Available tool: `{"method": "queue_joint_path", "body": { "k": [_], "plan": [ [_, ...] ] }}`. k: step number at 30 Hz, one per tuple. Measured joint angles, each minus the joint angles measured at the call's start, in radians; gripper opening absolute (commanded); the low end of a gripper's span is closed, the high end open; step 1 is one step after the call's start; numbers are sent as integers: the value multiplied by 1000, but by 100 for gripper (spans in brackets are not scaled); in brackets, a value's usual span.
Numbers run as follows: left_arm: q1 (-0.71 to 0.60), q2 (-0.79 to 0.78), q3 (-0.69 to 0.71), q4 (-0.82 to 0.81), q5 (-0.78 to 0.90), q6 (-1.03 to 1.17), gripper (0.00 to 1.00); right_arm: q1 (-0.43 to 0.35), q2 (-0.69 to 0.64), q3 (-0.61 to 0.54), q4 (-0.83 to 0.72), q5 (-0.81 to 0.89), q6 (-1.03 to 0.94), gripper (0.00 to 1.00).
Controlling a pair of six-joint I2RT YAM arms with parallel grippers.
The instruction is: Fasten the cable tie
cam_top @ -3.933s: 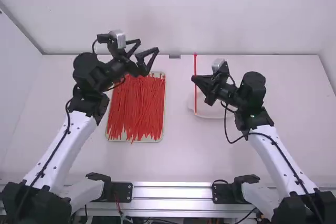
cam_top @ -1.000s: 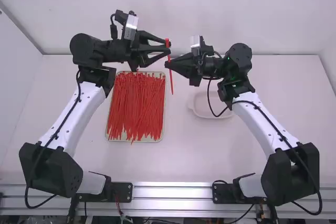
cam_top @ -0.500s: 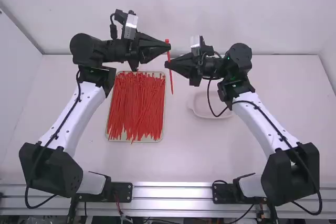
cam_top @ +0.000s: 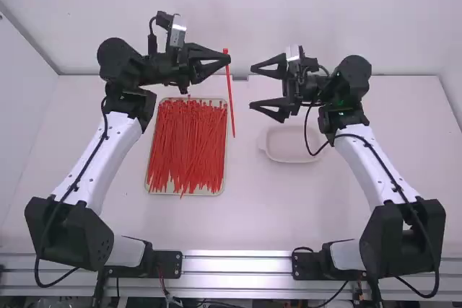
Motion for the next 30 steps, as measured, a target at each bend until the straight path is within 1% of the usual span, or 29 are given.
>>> {"method": "queue_joint_path", "body": {
  "k": [3,6,8,10,12,13,16,17,19,20,21,24,25,27,29,30],
  "plan": [
    [0,0,0,-131,-79,77,2,-14,0,0,-6,-58,-43,100],
    [0,0,0,-222,-156,151,2,-23,0,1,-86,-93,-91,100],
    [0,0,0,-292,-219,211,2,-37,0,2,-175,-109,-157,100],
    [0,0,0,-319,-252,242,2,-48,0,2,-242,-114,-205,100],
    [0,0,0,-350,-293,278,2,-68,0,3,-361,-117,-294,100],
    [0,0,0,-353,-296,282,2,-70,0,4,-386,-116,-310,100],
    [0,22,3,-352,-328,311,2,-84,0,6,-600,-84,-484,100],
    [0,27,4,-350,-331,314,2,-84,0,6,-620,-78,-507,100],
    [0,61,8,-351,-353,318,2,-76,0,7,-746,-45,-656,100],
    [0,80,8,-352,-365,318,2,-68,0,7,-816,-30,-764,100],
    [0,87,8,-352,-369,317,2,-64,0,7,-839,-22,-806,100],
    [0,134,8,-356,-392,314,2,-32,0,7,-982,13,-1127,100],
    [0,136,8,-357,-394,314,2,-30,0,7,-988,14,-1150,100],
    [0,151,8,-378,-409,313,2,-11,0,7,-1067,35,-1411,100],
    [1,158,8,-388,-415,307,2,-6,0,7,-1100,51,-1552,100],
    [2,162,8,-395,-419,298,2,-7,0,7,-1120,65,-1659,100]
  ]
}}
